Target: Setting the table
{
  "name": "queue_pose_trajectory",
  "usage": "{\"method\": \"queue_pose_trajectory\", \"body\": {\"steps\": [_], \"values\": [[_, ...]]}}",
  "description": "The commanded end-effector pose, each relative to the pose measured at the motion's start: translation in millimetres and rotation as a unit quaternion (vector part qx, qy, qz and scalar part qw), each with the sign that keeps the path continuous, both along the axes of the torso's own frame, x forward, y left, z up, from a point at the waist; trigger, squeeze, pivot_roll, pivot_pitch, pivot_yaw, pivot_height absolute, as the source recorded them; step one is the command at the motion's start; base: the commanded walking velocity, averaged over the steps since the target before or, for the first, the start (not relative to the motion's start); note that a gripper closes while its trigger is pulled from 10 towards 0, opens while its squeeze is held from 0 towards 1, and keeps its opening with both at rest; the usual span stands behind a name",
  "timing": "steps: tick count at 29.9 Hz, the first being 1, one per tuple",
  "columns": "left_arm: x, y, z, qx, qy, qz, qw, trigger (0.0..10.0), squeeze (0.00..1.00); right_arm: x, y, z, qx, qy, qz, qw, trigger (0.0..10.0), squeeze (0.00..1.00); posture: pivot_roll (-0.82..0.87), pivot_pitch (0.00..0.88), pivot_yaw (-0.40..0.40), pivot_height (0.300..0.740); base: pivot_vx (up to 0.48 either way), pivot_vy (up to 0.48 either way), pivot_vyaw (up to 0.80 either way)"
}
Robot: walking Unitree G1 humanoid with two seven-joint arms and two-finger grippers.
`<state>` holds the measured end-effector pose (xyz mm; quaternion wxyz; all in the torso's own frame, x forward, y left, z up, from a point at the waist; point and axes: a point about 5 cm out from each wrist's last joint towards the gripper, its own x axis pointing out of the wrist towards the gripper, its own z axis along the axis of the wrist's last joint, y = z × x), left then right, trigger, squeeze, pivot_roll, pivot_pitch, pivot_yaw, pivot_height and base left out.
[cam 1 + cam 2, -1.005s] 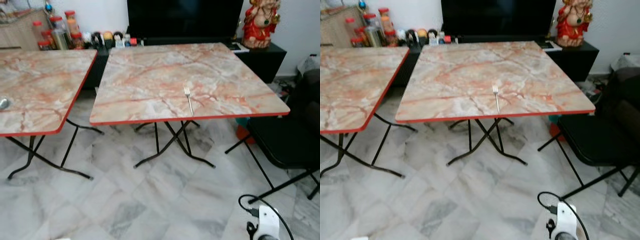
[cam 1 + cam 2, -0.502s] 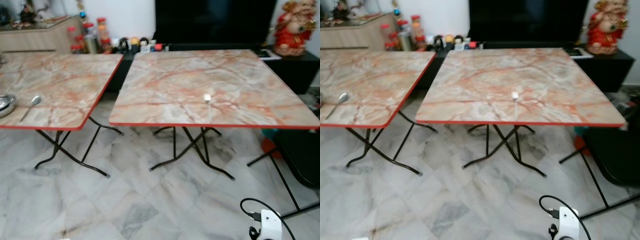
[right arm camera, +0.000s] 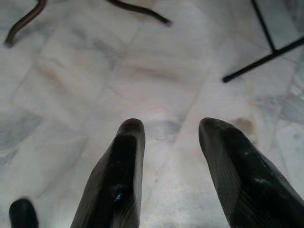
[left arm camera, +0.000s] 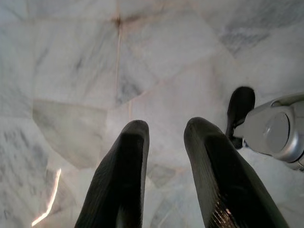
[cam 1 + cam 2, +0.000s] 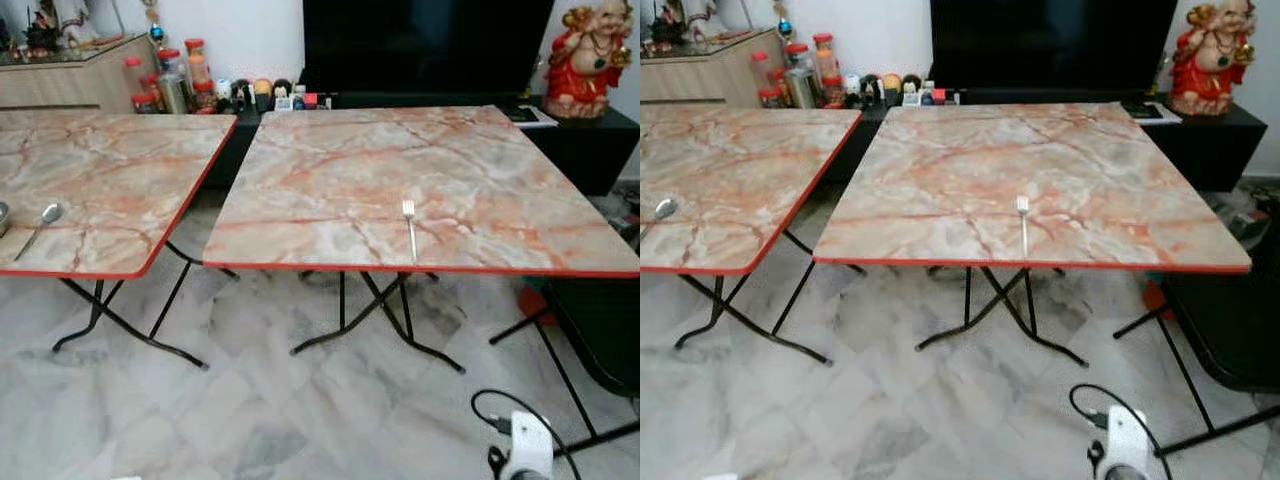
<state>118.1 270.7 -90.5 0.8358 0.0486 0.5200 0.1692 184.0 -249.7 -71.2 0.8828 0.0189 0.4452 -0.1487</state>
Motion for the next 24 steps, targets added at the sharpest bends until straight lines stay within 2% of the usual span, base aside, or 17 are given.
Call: {"method": "queue_pose_trajectory", "body": {"steps": [1, 12, 24], "values": [[-0.2, 1.7, 0.4, -0.001, 0.002, 0.002, 1.0, 10.0, 0.0, 9.0, -2.4, 5.7, -0.006, -0.02, 0.004, 1.0, 10.0, 0.0, 0.01, 0.0, -0.014, 0.732, 0.251, 0.0, 0.0], [0.8, 1.7, 0.7, 0.0, 0.003, 0.003, 1.0, 10.0, 0.0, 15.9, 2.8, 8.1, -0.003, -0.032, 0.009, 0.999, 10.0, 0.0, 0.0, 0.0, -0.016, 0.732, 0.267, 0.0, 0.0], [1.8, 1.1, 0.7, -0.002, 0.003, 0.003, 1.0, 10.0, 0.0, 17.0, -2.1, 10.6, 0.005, -0.044, 0.005, 0.999, 10.0, 0.0, 0.0, 0.0, -0.02, 0.732, 0.305, 0.0, 0.0]]}}
